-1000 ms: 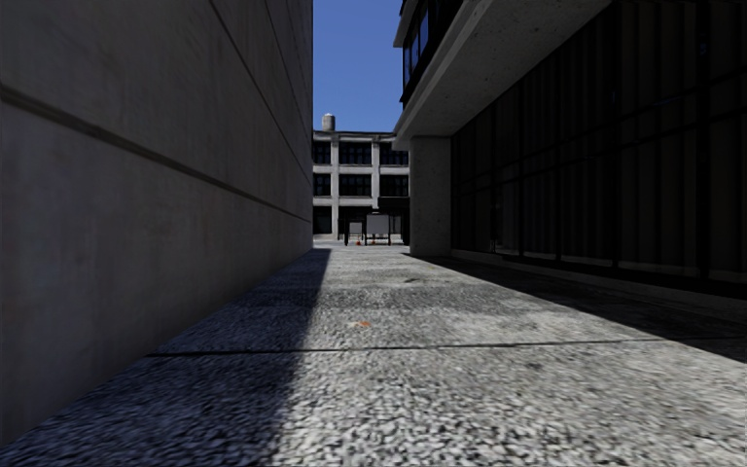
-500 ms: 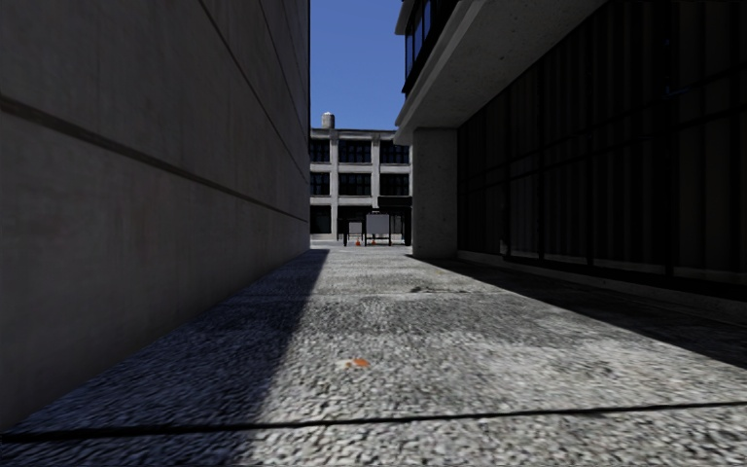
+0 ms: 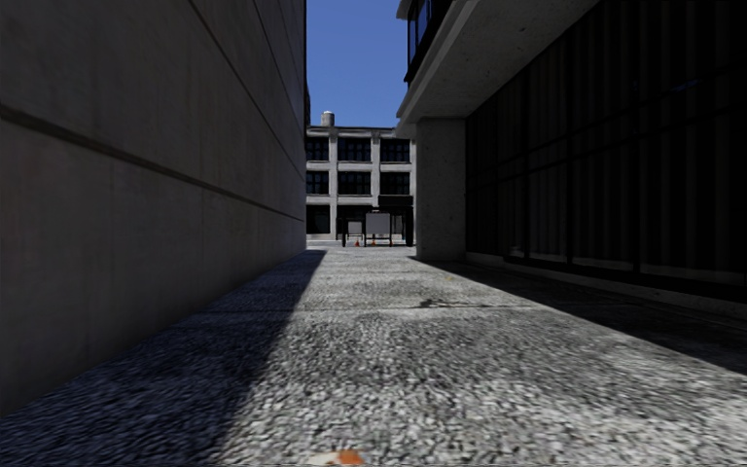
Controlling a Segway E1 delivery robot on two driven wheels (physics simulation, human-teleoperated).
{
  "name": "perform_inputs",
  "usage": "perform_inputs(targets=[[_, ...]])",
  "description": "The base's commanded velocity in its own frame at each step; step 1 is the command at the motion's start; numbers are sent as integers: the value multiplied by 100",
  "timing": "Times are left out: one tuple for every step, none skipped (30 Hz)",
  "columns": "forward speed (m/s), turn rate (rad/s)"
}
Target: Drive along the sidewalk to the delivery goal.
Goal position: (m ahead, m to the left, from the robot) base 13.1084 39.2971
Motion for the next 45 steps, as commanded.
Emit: perform_inputs(targets=[[200, 0], [200, 0], [200, 0], [200, 0], [200, 0], [200, 0], [200, 0], [200, 0], [200, 0], [200, 0], [200, 0], [200, 0], [200, 0], [200, 0], [200, 0], [200, 0], [200, 0], [200, 0], [200, 0], [200, 0], [200, 0], [200, 0], [200, 0], [200, 0], [200, 0], [200, 0], [200, 0], [200, 0], [200, 0], [200, 0], [200, 0], [200, 0], [200, 0], [200, 0], [200, 0], [200, 0], [200, 0], [200, 0], [200, 0], [200, 0], [200, 0], [200, 0], [200, 0], [200, 0], [200, 0]])
